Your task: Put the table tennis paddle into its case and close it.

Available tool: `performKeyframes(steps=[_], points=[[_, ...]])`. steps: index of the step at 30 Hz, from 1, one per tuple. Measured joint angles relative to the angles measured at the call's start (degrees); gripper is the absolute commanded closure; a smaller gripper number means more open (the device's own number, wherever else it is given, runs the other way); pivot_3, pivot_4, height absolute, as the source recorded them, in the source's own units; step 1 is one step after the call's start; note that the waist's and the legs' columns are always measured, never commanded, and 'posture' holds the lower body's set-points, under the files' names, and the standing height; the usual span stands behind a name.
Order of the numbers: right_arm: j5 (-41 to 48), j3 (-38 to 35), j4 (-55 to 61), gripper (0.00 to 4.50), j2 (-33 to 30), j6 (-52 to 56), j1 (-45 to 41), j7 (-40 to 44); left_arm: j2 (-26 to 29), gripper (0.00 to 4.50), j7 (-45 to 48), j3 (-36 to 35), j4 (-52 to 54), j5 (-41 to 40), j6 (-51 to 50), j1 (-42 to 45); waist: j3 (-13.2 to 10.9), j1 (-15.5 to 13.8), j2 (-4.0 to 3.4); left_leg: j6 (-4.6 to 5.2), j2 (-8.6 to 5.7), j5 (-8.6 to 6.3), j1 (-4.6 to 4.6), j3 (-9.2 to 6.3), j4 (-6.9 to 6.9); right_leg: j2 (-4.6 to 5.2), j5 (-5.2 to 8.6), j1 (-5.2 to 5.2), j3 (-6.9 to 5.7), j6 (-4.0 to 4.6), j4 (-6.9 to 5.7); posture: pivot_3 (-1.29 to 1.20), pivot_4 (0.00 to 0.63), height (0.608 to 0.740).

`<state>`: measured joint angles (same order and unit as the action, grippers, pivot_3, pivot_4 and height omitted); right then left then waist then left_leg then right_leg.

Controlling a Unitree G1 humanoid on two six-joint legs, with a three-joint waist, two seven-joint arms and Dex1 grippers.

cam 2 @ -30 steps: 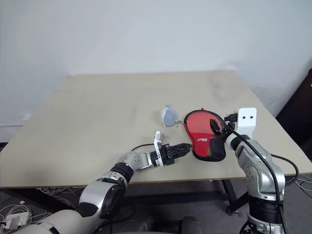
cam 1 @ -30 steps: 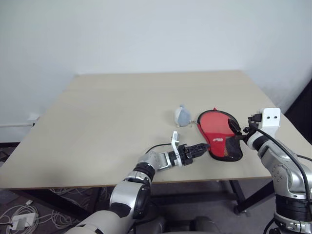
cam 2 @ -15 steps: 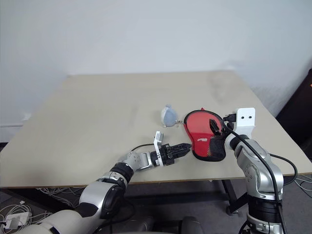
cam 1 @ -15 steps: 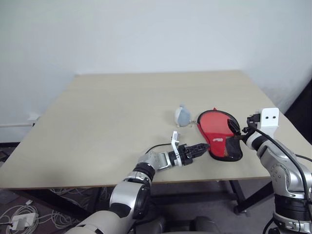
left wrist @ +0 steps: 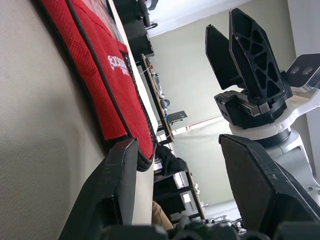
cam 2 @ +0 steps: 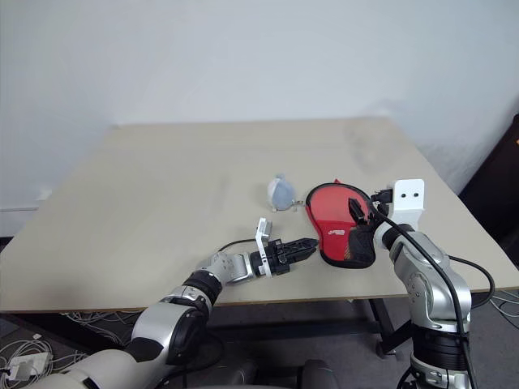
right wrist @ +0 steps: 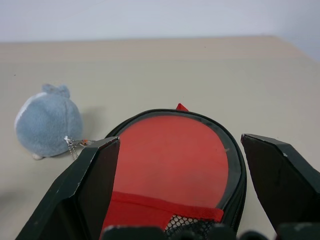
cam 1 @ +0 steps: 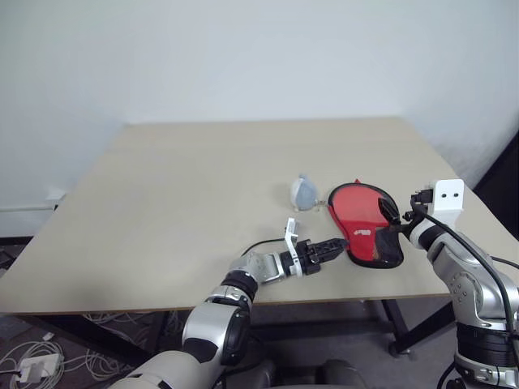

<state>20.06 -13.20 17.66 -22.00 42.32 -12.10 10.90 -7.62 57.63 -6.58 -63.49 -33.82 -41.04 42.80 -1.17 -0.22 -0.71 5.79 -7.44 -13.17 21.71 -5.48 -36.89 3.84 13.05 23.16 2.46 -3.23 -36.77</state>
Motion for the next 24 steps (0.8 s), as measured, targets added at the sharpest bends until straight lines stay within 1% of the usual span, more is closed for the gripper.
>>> performKeyframes(steps=[12, 13, 15, 18, 20, 24], points=[[0.0, 0.0, 0.0, 0.28, 0.0, 0.0, 0.0, 0.0, 0.0, 1.73, 0.0, 0.1, 0.5, 0.0, 0.0, -0.2, 0.0, 0.0, 0.04, 0.0, 0.0, 0.0, 0.0, -0.01, 0.02, 0.0, 0.02, 0.01, 0.0, -0.02, 0.01, 0.0, 0.0, 0.74], [0.0, 0.2, -0.1, 0.28, 0.0, 0.0, 0.3, 0.0, 0.0, 1.73, 0.0, 0.1, 0.5, 0.0, 0.0, -0.4, 0.1, -0.1, -0.81, 0.0, 0.03, 0.0, 0.01, -0.07, 0.02, 0.0, 0.02, -0.02, -0.05, 0.0, 0.08, 0.0, 0.0, 0.74], [-0.4, 0.8, -0.4, 0.28, 0.6, -0.4, 1.9, -0.2, 0.0, 1.73, 0.3, 0.1, 0.5, -0.1, 0.0, -0.5, 0.3, 0.0, -1.48, 0.06, -0.02, -0.04, 0.01, 0.03, 0.11, 0.06, 0.03, 0.03, 0.06, -0.01, 0.12, 0.0, 0.0, 0.74], [-1.3, 1.6, -1.4, 0.28, 1.0, -1.7, 4.4, -0.8, 0.0, 1.73, 0.7, 0.1, 0.6, -0.1, 0.3, -1.0, 0.3, 0.0, -2.19, 0.04, -0.01, -0.03, 0.01, 0.03, 0.34, 0.05, 0.04, 0.18, 0.12, 0.02, 0.09, 0.0, 0.0, 0.74], [-2.2, 1.7, -1.4, 0.28, 1.1, -3.1, 5.1, -1.1, 0.0, 1.73, 0.8, 0.1, 0.9, -0.1, 0.8, -1.4, 0.5, 0.0, -2.5, 0.01, 0.0, -0.03, -0.02, 0.0, 0.44, 0.02, 0.07, 0.21, 0.11, 0.04, 0.08, 0.0, 0.0, 0.74], [-3.3, 2.5, -1.4, 0.28, 2.3, -6.2, 6.9, -1.8, 0.0, 1.73, 1.2, 0.1, 1.3, -0.1, 1.3, -1.9, 0.5, 0.0, -2.56, -0.01, 0.01, -0.04, -0.07, -0.05, 0.43, 0.0, 0.1, 0.15, 0.09, 0.06, 0.08, 0.0, 0.0, 0.74]])
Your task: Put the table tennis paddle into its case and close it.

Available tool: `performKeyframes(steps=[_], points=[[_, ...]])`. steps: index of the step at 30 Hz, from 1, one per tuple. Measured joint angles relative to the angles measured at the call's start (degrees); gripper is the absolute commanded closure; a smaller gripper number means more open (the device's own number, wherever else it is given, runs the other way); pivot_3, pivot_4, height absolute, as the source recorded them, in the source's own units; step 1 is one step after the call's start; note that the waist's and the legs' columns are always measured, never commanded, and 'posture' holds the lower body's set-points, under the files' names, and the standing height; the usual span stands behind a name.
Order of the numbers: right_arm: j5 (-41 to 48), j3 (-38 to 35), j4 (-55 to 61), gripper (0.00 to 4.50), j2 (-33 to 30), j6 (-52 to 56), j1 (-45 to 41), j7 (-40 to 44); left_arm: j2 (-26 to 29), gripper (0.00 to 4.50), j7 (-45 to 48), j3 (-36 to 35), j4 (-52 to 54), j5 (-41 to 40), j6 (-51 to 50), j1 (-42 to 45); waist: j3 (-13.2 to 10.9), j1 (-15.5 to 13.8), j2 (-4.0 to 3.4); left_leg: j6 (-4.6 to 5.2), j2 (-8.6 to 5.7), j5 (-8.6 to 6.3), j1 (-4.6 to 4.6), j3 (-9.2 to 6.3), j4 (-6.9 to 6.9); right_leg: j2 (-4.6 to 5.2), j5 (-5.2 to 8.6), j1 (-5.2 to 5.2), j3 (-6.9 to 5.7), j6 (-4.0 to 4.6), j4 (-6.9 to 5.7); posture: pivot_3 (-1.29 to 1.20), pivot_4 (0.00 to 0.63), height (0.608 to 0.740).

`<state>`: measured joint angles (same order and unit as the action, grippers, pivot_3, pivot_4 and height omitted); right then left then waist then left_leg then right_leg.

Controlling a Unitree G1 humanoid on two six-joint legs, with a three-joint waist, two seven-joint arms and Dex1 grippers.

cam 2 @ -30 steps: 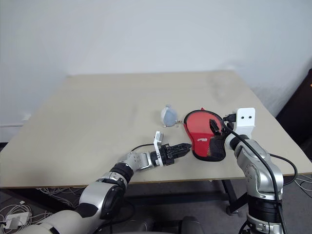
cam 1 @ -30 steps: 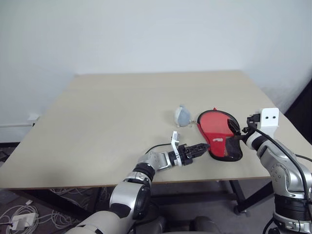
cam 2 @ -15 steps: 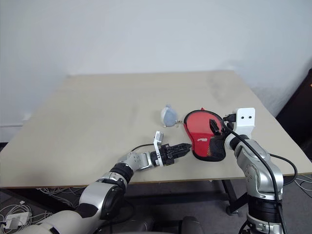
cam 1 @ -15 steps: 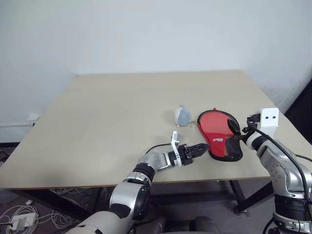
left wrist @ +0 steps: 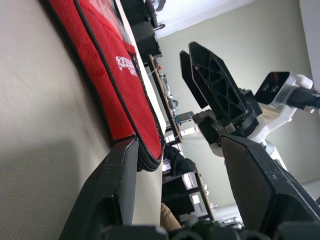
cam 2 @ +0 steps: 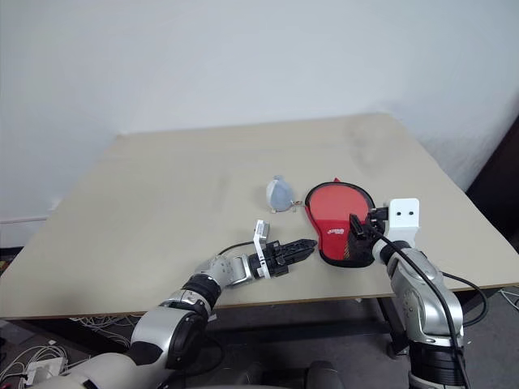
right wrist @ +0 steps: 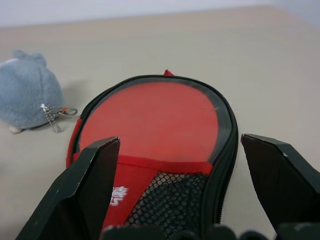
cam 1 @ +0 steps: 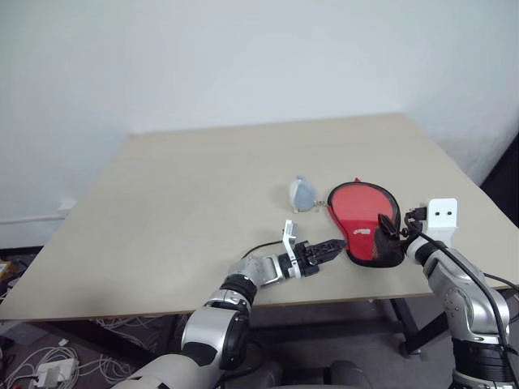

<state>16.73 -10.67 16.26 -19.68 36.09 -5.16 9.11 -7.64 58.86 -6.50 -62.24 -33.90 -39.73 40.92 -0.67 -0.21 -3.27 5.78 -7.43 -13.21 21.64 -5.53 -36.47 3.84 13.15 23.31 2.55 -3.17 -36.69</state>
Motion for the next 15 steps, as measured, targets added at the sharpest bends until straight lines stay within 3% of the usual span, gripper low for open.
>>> performKeyframes(steps=[15], points=[[-5.1, 3.7, 0.0, 0.28, 3.0, -10.3, 8.4, -2.6, 0.0, 1.73, 0.4, 0.0, 0.4, -0.1, 0.3, -0.4, 0.0, 0.0, -0.05, 0.0, -0.01, 0.0, -0.01, 0.01, -0.01, -0.01, 0.01, 0.0, 0.02, -0.01, 0.0, 0.0, 0.0, 0.74]])
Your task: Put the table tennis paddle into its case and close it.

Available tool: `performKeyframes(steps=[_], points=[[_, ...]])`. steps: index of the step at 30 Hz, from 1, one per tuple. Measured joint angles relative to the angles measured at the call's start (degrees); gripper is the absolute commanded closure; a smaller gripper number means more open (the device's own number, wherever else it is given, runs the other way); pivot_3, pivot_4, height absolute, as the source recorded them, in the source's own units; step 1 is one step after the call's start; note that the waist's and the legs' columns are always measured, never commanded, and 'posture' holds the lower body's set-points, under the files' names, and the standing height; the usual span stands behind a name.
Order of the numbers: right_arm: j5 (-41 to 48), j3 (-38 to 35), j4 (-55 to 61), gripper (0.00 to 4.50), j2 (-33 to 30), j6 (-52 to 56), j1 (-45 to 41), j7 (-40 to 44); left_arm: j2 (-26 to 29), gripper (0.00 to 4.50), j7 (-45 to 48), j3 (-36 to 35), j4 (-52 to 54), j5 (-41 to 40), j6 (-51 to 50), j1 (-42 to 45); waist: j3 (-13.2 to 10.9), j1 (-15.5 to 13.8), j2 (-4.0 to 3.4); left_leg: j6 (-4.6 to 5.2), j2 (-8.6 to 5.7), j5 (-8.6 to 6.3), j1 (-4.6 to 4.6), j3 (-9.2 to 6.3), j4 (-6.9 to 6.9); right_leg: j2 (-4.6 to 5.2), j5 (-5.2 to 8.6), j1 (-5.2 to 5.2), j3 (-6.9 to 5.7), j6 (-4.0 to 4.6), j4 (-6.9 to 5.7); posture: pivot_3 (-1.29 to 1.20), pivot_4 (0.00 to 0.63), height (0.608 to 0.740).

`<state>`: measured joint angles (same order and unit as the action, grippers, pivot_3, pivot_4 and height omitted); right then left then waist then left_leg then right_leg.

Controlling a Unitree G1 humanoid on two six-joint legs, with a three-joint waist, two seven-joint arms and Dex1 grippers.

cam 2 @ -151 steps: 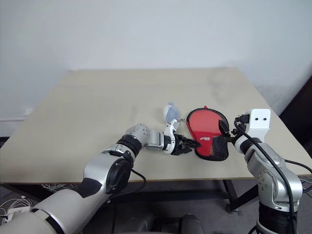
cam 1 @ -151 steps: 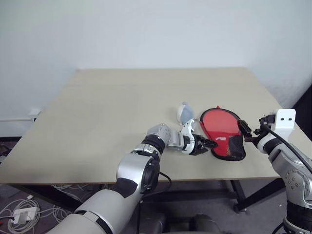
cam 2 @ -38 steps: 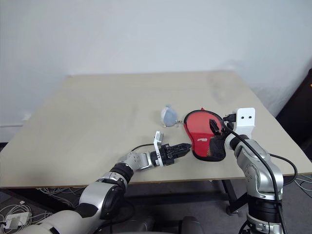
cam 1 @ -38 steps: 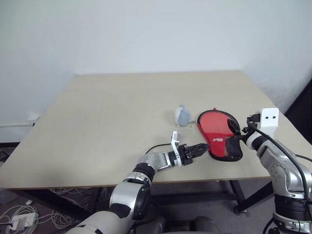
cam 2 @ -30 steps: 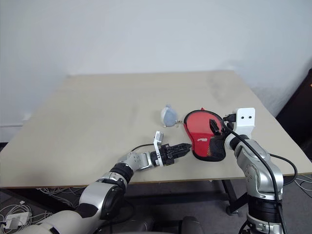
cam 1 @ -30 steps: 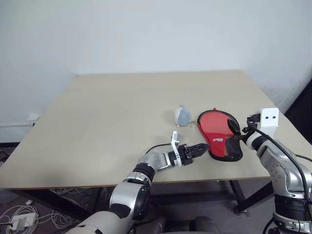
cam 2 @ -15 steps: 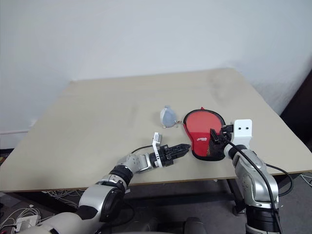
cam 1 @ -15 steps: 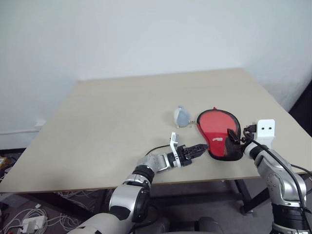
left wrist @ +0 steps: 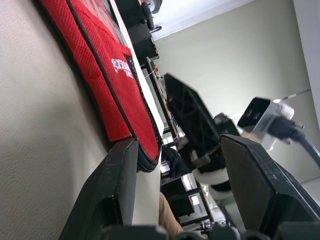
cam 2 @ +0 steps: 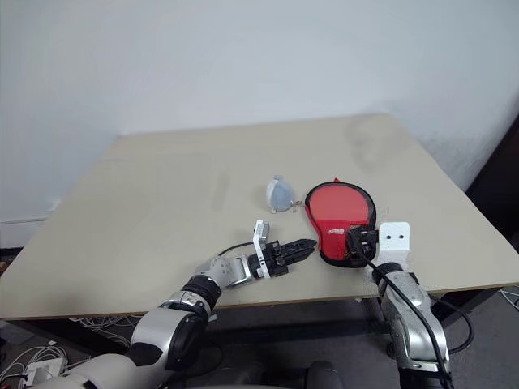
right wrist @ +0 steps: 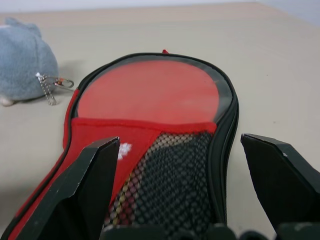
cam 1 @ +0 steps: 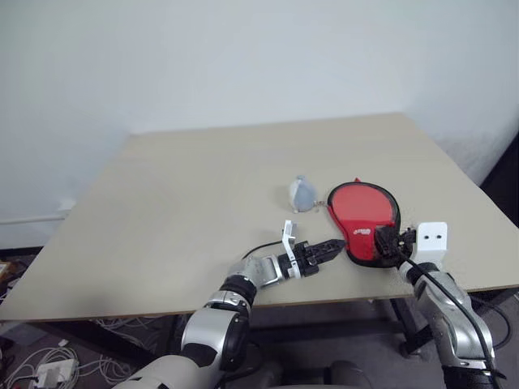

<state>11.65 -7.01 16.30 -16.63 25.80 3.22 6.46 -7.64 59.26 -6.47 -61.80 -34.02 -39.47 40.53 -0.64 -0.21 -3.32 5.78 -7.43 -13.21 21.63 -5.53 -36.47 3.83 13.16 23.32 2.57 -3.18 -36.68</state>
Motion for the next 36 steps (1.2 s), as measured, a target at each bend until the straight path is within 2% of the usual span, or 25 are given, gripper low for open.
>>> performKeyframes(steps=[5, 6, 7, 8, 9, 10, 11, 12, 13, 14, 15, 16, 18, 19, 21, 23, 33, 34, 36], points=[[-1.6, 1.2, 0.1, 0.28, 0.9, -3.5, 2.7, -0.9, 0.0, 1.73, 0.0, 0.0, 0.3, 0.0, 0.1, -0.2, 0.0, 0.0, -0.01, 0.0, 0.0, 0.0, -0.01, 0.0, 0.02, 0.0, 0.01, 0.0, 0.02, 0.0, 0.0, 0.0, 0.0, 0.74], [-1.9, 1.2, 0.1, 0.28, 1.3, -4.2, 3.3, -1.1, 0.1, 1.73, -9.6, -0.5, 1.6, -1.8, -0.7, -0.2, 0.0, 0.0, 0.0, 0.0, 0.0, 0.0, -0.01, -0.02, 0.01, 0.0, 0.01, -0.03, 0.0, -0.01, 0.01, 0.0, 0.0, 0.74], [-2.4, 2.0, -0.3, 0.28, 1.8, -4.3, 3.6, -1.3, 0.2, 1.73, -27.1, 0.3, 5.4, -5.6, -2.9, 1.1, 0.3, -0.1, 0.48, -0.06, 0.04, -0.04, -0.43, -0.28, 0.1, 0.02, 0.13, -0.56, 0.13, -0.19, 0.08, 0.0, 0.0, 0.74], [-2.7, 3.0, -0.1, 0.28, 2.2, -5.3, 4.0, -1.4, 0.2, 1.73, -37.0, 0.6, 6.8, -6.2, -3.0, 2.1, 0.6, 0.1, 0.91, -0.22, 0.12, -0.17, -1.2, -0.24, 0.43, -0.05, 0.21, -1.29, 0.3, -0.32, 0.17, 0.0, 0.0, 0.74], [-2.8, 3.3, 0.4, 0.28, 2.2, -6.3, 4.5, -1.4, 0.2, 1.73, -41.5, 0.5, 7.5, -6.4, -3.0, 2.0, 0.9, 0.8, 1.32, -0.35, 0.31, -0.71, -1.66, -0.26, 0.28, 0.07, 0.36, -2.01, -0.15, -0.19, 0.3, 0.0, 0.0, 0.74], [-3.3, 3.0, 0.9, 0.28, 2.1, -7.3, 5.2, -1.6, 0.3, 1.73, -44.7, 0.4, 7.7, -6.5, -2.4, 2.0, 1.4, 2.0, 0.98, -0.52, 1.31, -1.17, -1.31, -0.43, -0.01, -0.74, 0.28, -2.4, -1.16, -0.21, 1.6, 0.0, 0.0, 0.74], [-3.6, 2.8, 1.2, 0.28, 2.3, -8.2, 6.1, -1.9, 0.3, 1.73, -46.7, 0.3, 7.9, -6.4, -1.9, 2.0, 2.2, 2.6, -0.28, -0.64, 2.78, -1.25, -0.36, -0.5, 0.37, -2.09, 0.06, -3.07, -1.83, -0.37, 2.42, 0.0, 0.0, 0.74], [-3.9, 2.7, 1.6, 0.28, 2.3, -8.9, 7.2, -2.2, 0.3, 1.73, -47.7, 0.4, 8.4, -6.4, -1.3, 2.0, 2.5, 2.3, 0.35, -0.77, 3.14, -1.43, 0.07, 0.39, 0.92, -1.93, 0.06, -2.8, -2.56, -0.23, -2.24, 0.0, 0.0, 0.74], [-4.1, 2.9, 1.5, 0.28, 2.4, -9.2, 7.7, -2.4, 0.3, 1.73, -47.7, 0.5, 8.6, -6.4, -0.9, 1.9, 2.6, 1.6, 1.26, -0.8, 2.83, -1.45, 0.09, 1.02, 1.35, -1.68, 3.98, -4.37, -2.08, -0.01, -4.19, 0.0, 0.0, 0.74], [-4.5, 3.5, 1.5, 0.28, 2.7, -9.8, 7.7, -2.6, 0.3, 1.73, -48.1, 0.5, 9.2, -6.3, -0.5, 1.8, 3.0, 1.4, 2.35, -0.94, 1.82, -1.48, 0.16, 1.11, 1.52, -1.33, 8.26, -5.42, -1.22, 2.28, -2.88, 0.0, 0.0, 0.74], [-4.9, 3.8, 1.5, 0.28, 3.0, -10.6, 7.9, -2.6, 0.3, 1.73, -48.5, 0.5, 9.4, -5.9, 0.2, 1.6, 2.7, 1.5, 2.22, -1.46, 1.68, -1.4, -0.09, 0.65, 1.5, -1.06, 8.15, -5.46, -1.51, 2.78, -2.74, 0.0, 0.0, 0.74], [-5.1, 4.0, 1.5, 0.28, 3.3, -11.3, 8.8, -2.7, 0.4, 1.73, -49.4, 0.5, 9.9, -5.1, 0.6, 1.1, 2.6, 1.5, 2.13, -1.96, 2.16, -1.33, -0.56, 1.3, 1.67, -0.85, 7.98, -6.0, -1.8, 3.27, -2.61, 0.0, 0.0, 0.74], [-5.6, 3.9, 1.4, 0.28, 3.4, -12.4, 10.1, -3.1, 0.4, 1.73, -49.9, 0.5, 11.3, -4.5, 1.6, -0.3, 2.3, 1.8, 1.6, -2.52, 3.99, -0.98, -1.7, 2.75, 1.3, -1.02, 8.2, -7.11, -2.75, 3.9, -2.45, 0.0, 0.0, 0.74], [-6.1, 3.9, 1.3, 0.28, 3.4, -12.9, 10.3, -3.4, 0.3, 1.73, -50.0, 0.6, 12.0, -4.3, 1.9, -1.0, 2.0, 2.0, 1.18, -2.67, 4.9, -0.9, -2.07, 3.25, 0.88, -1.02, 8.24, -7.7, -3.51, 3.98, -2.3, 0.0, 0.0, 0.74], [-6.8, 4.3, 1.4, 0.28, 3.7, -14.7, 10.3, -3.8, 0.3, 1.73, -50.0, 1.0, 13.5, -3.8, 2.4, -2.5, 1.8, 2.5, 0.88, -2.82, 5.45, -1.04, -2.24, 2.86, 0.51, -1.04, 8.3, -8.76, -4.44, 3.87, -1.87, 0.0, 0.0, 0.74], [-7.4, 5.1, 1.6, 0.28, 4.3, -16.4, 10.6, -3.9, 0.3, 1.73, -50.0, 1.6, 15.1, -3.5, 2.7, -3.4, 1.8, 2.5, 0.89, -2.91, 5.42, -1.13, -2.16, 2.76, 0.64, -0.98, 8.41, -8.74, -4.52, 3.69, -1.8, 0.0, 0.0, 0.74], [-10.9, 6.9, 1.6, 0.28, 6.5, -22.8, 15.9, -5.8, -1.1, 1.73, -50.0, 4.4, 25.1, 0.7, 8.7, -11.4, 1.8, 2.3, 0.92, -3.16, 5.59, -1.0, -2.1, 2.75, 1.61, -1.05, 8.48, -7.98, -4.56, 3.82, -1.8, 0.0, 0.0, 0.74], [-11.1, 6.7, 0.8, 0.28, 6.7, -22.6, 15.8, -5.8, -1.2, 1.73, -50.0, 3.9, 21.3, -1.2, 7.6, -7.9, 1.8, 2.0, 2.01, -3.16, 5.59, -1.01, -2.17, 2.74, 1.51, -1.09, 8.48, -8.07, -4.63, 3.79, -1.9, 0.0, 0.0, 0.74], [-11.0, 6.7, -2.3, 0.28, 6.5, -21.0, 14.8, -5.7, -0.1, 1.73, -50.5, 2.6, 14.3, -2.7, 3.8, -1.8, 1.4, 1.4, 2.72, -3.17, 5.75, -1.0, -2.03, 2.62, 1.51, -1.2, 8.54, -7.95, -4.96, 3.81, -1.9, 0.0, 0.0, 0.74]])
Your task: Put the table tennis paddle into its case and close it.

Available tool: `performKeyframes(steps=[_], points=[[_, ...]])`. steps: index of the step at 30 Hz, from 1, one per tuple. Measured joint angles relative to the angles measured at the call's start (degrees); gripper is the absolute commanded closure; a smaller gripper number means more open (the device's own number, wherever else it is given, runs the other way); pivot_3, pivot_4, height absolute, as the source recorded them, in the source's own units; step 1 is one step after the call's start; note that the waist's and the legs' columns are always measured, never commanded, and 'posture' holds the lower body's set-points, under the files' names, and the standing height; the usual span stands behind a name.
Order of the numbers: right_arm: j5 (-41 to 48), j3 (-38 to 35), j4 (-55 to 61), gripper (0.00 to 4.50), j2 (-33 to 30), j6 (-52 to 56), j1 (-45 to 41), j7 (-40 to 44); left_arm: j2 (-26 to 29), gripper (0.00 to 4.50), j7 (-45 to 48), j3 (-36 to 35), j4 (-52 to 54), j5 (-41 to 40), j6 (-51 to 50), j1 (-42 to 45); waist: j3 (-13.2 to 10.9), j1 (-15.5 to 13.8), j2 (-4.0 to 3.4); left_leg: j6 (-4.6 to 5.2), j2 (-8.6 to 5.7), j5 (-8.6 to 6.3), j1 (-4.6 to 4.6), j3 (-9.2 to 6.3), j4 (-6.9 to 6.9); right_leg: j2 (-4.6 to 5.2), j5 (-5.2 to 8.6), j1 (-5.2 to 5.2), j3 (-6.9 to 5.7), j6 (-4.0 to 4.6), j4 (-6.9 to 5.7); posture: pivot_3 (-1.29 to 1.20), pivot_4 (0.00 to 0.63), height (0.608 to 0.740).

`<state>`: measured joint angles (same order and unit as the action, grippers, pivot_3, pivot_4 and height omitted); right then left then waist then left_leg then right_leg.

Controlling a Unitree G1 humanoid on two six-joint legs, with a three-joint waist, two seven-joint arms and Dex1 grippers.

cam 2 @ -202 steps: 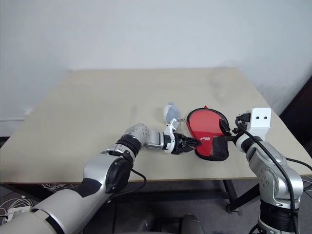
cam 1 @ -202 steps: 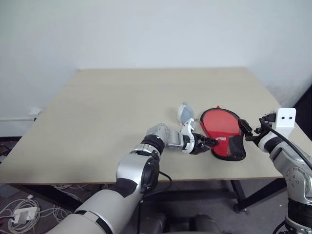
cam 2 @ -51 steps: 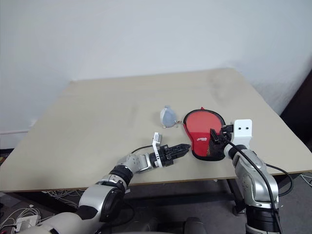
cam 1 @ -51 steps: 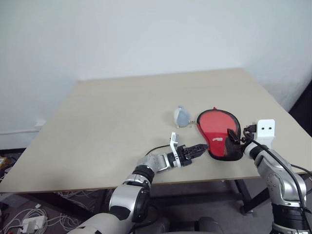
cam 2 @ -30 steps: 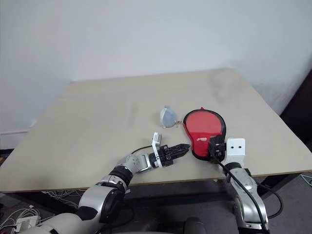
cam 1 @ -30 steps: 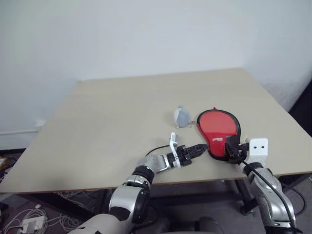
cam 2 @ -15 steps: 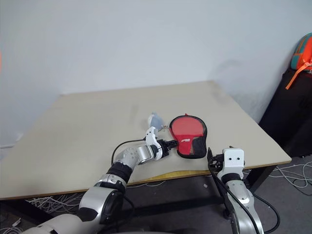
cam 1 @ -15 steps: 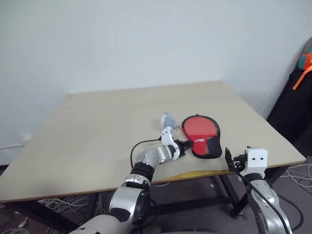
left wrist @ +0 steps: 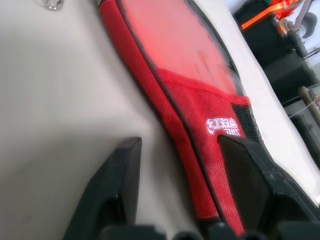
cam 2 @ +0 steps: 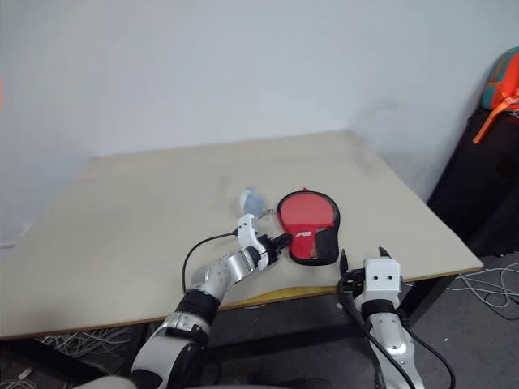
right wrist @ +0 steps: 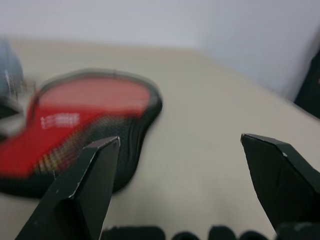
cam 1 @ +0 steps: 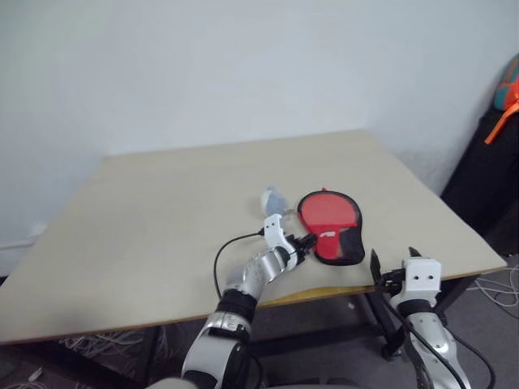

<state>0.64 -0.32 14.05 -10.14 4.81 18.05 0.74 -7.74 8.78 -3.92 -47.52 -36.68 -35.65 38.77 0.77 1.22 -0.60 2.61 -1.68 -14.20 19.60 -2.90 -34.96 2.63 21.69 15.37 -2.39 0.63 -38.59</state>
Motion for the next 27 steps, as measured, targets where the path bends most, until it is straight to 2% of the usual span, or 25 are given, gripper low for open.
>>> performKeyframes(steps=[6, 15, 17, 19, 24, 27], points=[[1.4, -0.2, -0.2, 0.28, -0.8, 2.7, -2.6, 0.7, 0.4, 1.73, 0.6, -0.3, -0.1, -0.9, -0.2, 0.1, -0.2, -0.1, 0.35, -0.22, -0.01, 0.14, 0.1, -0.03, -0.11, 0.08, -0.01, -0.08, 0.03, -0.03, 0.22, 0.0, 0.0, 0.74], [3.9, -1.7, -0.3, 0.28, -2.2, 7.2, -5.2, 2.0, 0.8, 1.73, 3.8, 0.3, 0.1, -0.1, 1.4, 0.6, -1.3, 0.0, 0.43, -0.21, -0.01, 0.13, 0.53, -0.04, 0.07, 0.17, -0.14, 0.19, 0.0, -0.25, 0.84, 0.0, 0.0, 0.74], [4.3, -1.9, -0.3, 0.28, -2.5, 8.3, -6.5, 2.1, 1.0, 1.73, 4.8, 0.6, 0.5, 0.0, 1.7, 0.8, -1.4, 0.0, 0.49, -0.21, -0.01, 0.14, 1.05, -0.02, -0.02, 0.21, -0.28, 0.67, 0.0, -0.49, 0.89, 0.0, 0.0, 0.74], [5.0, -2.3, -0.3, 0.28, -2.8, 9.1, -7.6, 2.2, 1.1, 1.73, 5.8, 0.8, 0.8, 0.2, 2.1, 0.9, -1.6, 0.0, 0.59, -0.21, -0.01, 0.16, 1.19, 0.0, -0.15, 0.26, -0.78, 1.12, 0.01, -1.18, 0.89, 0.0, 0.0, 0.74], [6.3, -3.2, -0.3, 0.28, -3.7, 11.6, -10.1, 3.0, 2.4, 1.73, 9.1, 1.9, 1.6, 1.0, 2.6, 1.0, -2.3, 0.0, 0.53, -0.2, -0.01, 0.15, 1.38, 0.11, -0.18, 0.36, -0.93, 1.43, 0.05, -1.21, 0.9, 0.0, 0.0, 0.74], [7.2, -3.8, -0.3, 0.28, -4.4, 13.0, -11.5, 3.2, 3.2, 1.73, 11.1, 2.6, 2.0, 1.9, 3.0, 1.5, -2.5, -0.1, 0.52, -0.23, -0.01, 0.36, 2.06, 0.13, -0.23, 0.37, -1.75, 2.36, 0.02, -1.27, 0.88, 0.0, 0.0, 0.74]])
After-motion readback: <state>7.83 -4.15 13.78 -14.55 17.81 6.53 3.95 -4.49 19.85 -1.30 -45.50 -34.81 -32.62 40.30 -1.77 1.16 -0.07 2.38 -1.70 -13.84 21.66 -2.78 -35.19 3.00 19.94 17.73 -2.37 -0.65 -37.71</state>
